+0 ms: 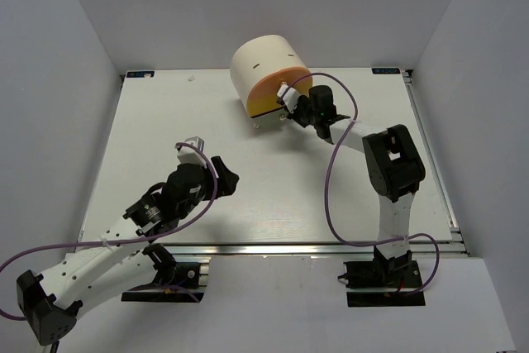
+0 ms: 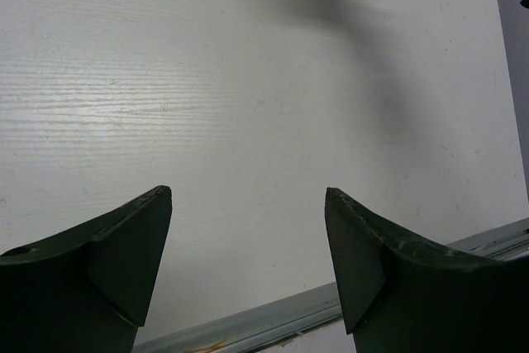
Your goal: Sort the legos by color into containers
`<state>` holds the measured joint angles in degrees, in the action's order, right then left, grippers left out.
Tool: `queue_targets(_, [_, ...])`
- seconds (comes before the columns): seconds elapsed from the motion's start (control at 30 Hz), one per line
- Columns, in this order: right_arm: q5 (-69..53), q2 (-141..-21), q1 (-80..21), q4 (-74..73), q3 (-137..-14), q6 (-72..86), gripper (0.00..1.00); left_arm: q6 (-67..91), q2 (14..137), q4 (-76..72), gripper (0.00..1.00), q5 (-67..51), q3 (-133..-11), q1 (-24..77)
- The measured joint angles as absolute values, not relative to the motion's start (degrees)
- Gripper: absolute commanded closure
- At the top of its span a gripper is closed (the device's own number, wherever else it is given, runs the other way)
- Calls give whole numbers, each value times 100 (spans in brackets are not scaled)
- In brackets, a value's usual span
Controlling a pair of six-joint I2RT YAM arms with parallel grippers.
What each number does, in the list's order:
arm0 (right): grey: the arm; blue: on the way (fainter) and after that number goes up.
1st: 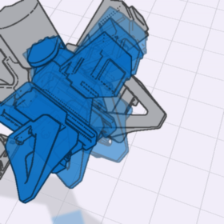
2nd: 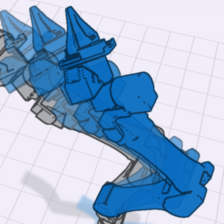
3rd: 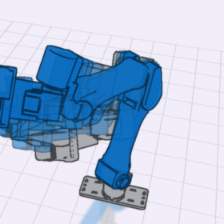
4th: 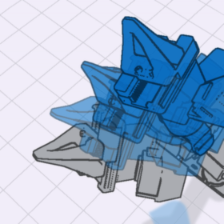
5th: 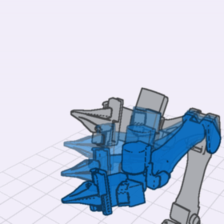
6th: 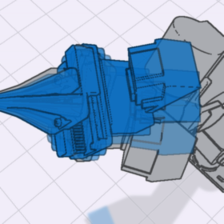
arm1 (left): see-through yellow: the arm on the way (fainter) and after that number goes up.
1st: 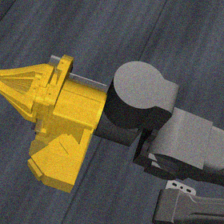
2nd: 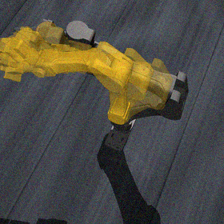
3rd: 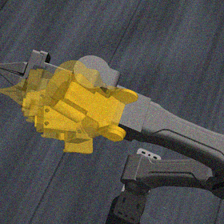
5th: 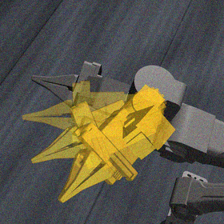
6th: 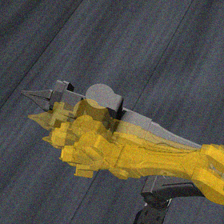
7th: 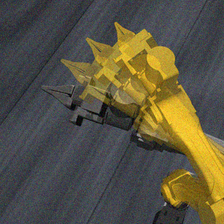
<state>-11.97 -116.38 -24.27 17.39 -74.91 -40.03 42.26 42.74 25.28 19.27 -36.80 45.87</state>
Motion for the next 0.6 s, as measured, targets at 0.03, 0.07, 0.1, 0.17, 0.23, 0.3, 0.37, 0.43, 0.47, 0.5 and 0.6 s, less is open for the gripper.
queue_targets(0.03, [-1208, -11633, -2427, 1741, -7496, -3981, 100, 4235, 4272, 2526, 16, 1925, -3675, 4587])
queue_targets(0.07, [-1238, -11625, -2423, 1719, -7496, -3968, 100, 4248, 4272, 2521, 16, 1922, -3669, 4587])
queue_targets(0.1, [-1291, -11603, -2410, 1634, -7496, -3955, 100, 4250, 4270, 2521, 16, 1920, -3662, 4587])
queue_targets(0.17, [-1608, -11469, -2359, 1291, -7465, -3964, 100, 4252, 4257, 2477, 16, 1903, -3618, 4587])
queue_targets(0.23, [-2053, -11161, -2270, 873, -7332, -3981, 100, 4254, 4241, 2423, 16, 1876, -3548, 4587])
queue_targets(0.3, [-2556, -10720, -2185, 537, -7089, -4001, 100, 4272, 4213, 2314, 16, 1844, -3437, 4587])
queue_targets(0.37, [-3022, -10272, -2121, 322, -6864, -4032, 100, 4296, 4211, 2187, 16, 1787, -3321, 4587])
queue_targets(0.43, [-3413, -10047, -2132, 239, -6803, -4077, 100, 4296, 4230, 2154, 16, 1743, -3286, 4587])
queue_targets(0.47, [-3551, -10042, -2169, 217, -6845, -4097, 100, 4296, 4257, 2117, 16, 1717, -3282, 4587])
queue_targets(0.5, [-3684, -10114, -2217, 62, -6980, -4123, 100, 4294, 4285, 2086, 16, 1706, -3282, 4587])
queue_targets(0.6, [-3951, -10739, -2403, -412, -7732, -4289, 100, 4289, 4386, 2075, 16, 1673, -3315, 4587])
